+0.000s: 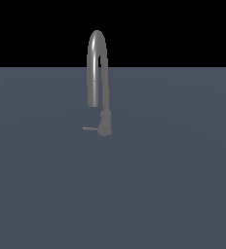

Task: Turn on the faucet by rotating a designated handle.

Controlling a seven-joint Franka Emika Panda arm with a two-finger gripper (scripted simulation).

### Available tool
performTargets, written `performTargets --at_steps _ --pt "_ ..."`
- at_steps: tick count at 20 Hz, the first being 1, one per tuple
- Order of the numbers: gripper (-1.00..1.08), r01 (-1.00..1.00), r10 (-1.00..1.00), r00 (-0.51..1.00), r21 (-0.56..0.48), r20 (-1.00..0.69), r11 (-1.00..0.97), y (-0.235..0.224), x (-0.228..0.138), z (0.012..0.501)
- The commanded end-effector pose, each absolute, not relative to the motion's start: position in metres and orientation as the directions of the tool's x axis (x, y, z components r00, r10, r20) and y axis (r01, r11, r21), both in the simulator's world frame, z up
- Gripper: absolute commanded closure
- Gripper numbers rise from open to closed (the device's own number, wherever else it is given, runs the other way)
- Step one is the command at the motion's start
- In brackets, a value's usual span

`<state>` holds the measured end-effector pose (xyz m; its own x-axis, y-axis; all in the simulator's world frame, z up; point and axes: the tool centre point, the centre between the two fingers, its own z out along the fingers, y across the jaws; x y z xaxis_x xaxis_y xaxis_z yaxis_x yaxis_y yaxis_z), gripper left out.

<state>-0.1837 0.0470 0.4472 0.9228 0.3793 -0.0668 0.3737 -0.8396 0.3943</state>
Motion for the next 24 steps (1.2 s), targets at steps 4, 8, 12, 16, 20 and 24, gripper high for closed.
performTargets --at_steps 4,8,12,16,20,24 --pt "1.08 0.506 0.511 0.847 0.516 -0.146 -0.692 0.069 -0.163 0.421" --pt "1.08 0.576 0.581 0.788 0.580 -0.206 -0.576 0.083 -0.152 0.402" --pt "1.08 0.630 0.632 0.727 0.627 -0.267 -0.459 0.094 -0.143 0.383" --pt "1.08 0.668 0.669 0.667 0.660 -0.327 -0.344 0.104 -0.136 0.365" --pt "1.08 0.694 0.694 0.609 0.681 -0.383 -0.233 0.112 -0.130 0.347" --pt "1.08 0.710 0.708 0.554 0.693 -0.437 -0.128 0.119 -0.125 0.330"
